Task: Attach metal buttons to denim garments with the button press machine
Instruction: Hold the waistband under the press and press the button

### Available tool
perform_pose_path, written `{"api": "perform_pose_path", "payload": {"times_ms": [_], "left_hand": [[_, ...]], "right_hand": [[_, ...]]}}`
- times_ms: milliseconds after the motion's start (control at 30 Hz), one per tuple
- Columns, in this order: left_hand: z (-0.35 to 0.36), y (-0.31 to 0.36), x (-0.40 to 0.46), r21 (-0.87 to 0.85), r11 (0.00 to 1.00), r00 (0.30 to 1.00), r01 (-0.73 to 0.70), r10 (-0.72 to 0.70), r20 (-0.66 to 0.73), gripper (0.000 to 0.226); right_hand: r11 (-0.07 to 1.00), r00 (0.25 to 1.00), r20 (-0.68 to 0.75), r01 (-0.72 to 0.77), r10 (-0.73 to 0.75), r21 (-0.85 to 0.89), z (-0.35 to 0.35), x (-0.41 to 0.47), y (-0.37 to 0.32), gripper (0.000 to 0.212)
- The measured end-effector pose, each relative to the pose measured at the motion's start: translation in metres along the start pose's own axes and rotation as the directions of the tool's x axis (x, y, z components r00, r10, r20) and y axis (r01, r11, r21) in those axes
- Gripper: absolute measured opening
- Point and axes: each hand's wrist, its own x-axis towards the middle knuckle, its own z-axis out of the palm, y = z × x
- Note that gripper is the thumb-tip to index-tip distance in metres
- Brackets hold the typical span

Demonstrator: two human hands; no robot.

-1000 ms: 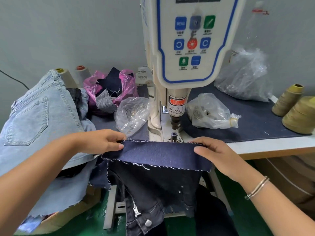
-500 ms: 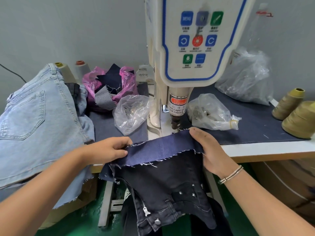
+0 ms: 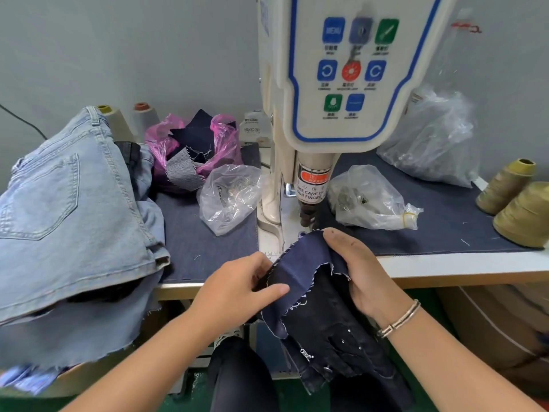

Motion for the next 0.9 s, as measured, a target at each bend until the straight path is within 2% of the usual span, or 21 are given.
{"api": "perform_pose_path", "payload": {"times_ms": [100,167,233,300,367,433,500,600,633,733,833,900], "left_hand": [[0.008,-0.001,-0.008,-0.074,0.996,0.983,-0.056,0.042,-0.18,0.038],[0.012,-0.001,-0.014,-0.035,0.992,0.949,-0.125,0.109,-0.295,0.038],[0.019,-0.003,-0.02,0.088,0.983,0.919,-0.163,0.183,-0.349,0.037],[0.026,-0.007,-0.024,0.17,0.976,0.908,-0.133,0.189,-0.374,0.036],[0.033,-0.009,-0.028,0.17,0.983,0.915,-0.065,0.127,-0.382,0.04],[0.039,-0.008,-0.029,0.133,0.991,0.914,-0.033,0.084,-0.398,0.034],[0.039,-0.008,-0.026,0.045,0.998,0.922,-0.044,0.058,-0.384,0.018],[0.027,-0.009,-0.021,-0.273,0.961,0.958,-0.045,-0.035,-0.284,0.008],[0.022,-0.009,-0.019,-0.327,0.943,0.964,-0.058,-0.032,-0.263,0.01],[0.012,-0.005,-0.014,-0.346,0.936,0.981,-0.072,0.003,-0.195,0.019],[0.014,0.003,-0.009,-0.369,0.929,0.994,-0.026,-0.017,-0.111,0.019],[0.018,0.006,-0.006,-0.325,0.945,0.995,-0.021,-0.011,-0.097,0.019]], "right_hand": [[1.0,1.0,0.001,0.026,-0.026,0.014,0.0,-0.003,-0.006,0.017],[0.998,0.998,-0.004,0.056,-0.056,0.023,0.0,-0.004,-0.011,0.019],[0.996,0.997,-0.011,0.08,-0.08,0.03,0.0,-0.007,-0.015,0.019],[0.994,0.995,-0.013,0.101,-0.1,0.035,-0.001,-0.009,-0.017,0.019],[0.994,0.994,-0.016,0.108,-0.107,0.031,-0.001,-0.01,-0.019,0.019],[0.993,0.993,-0.014,0.115,-0.115,0.021,-0.003,-0.012,-0.019,0.019],[0.99,0.99,-0.026,0.142,-0.141,0.022,-0.006,-0.014,-0.021,0.02],[0.987,0.986,-0.1,0.14,-0.132,0.077,-0.018,-0.013,-0.025,0.023],[0.988,0.986,-0.129,0.12,-0.107,0.097,-0.023,-0.013,-0.027,0.024],[0.99,0.983,-0.18,0.049,-0.024,0.136,-0.036,-0.012,-0.028,0.028],[0.98,0.988,-0.155,0.02,0.011,0.199,-0.039,-0.016,-0.028,0.029],[0.973,0.99,-0.141,0.021,0.011,0.229,-0.04,-0.017,-0.027,0.03]]}}
